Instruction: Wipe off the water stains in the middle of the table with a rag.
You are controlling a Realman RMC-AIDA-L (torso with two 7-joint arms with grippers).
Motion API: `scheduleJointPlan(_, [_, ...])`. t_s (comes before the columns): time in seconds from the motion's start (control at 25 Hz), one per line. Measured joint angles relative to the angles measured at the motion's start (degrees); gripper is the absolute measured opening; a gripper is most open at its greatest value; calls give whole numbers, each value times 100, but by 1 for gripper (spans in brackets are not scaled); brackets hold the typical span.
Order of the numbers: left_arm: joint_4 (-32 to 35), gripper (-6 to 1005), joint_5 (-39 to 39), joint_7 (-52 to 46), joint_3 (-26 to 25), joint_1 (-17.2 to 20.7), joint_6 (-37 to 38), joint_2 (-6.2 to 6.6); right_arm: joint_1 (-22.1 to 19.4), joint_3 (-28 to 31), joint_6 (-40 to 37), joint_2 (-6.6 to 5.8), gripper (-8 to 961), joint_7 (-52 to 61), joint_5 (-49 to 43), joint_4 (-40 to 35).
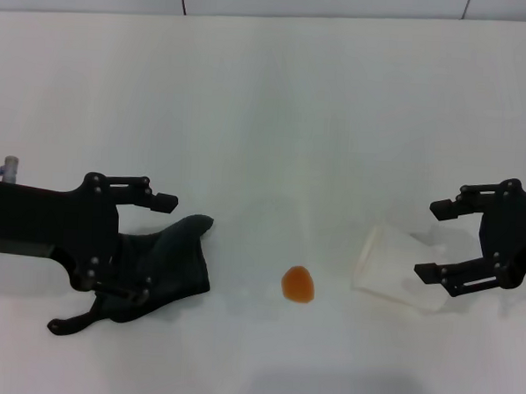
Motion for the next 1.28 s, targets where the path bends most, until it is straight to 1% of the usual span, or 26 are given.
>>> scheduleJointPlan(0.64, [0,886,0,20,0,-18,-20,0,41,-29,0,0,829,6,-8,19])
scheduleJointPlan(0.92, [0,885,0,14,0,-18,-31,0,170,-107,2,2,826,244,-44,47])
scheduleJointPlan(1.04, [0,885,0,12,0,-17,-33,0,271,-172,3,0,824,486,-204,67])
scheduleJointPlan(1.28, [0,884,0,17,0,-17,-37,0,410,-385,-1,4,821,981,-719,-200])
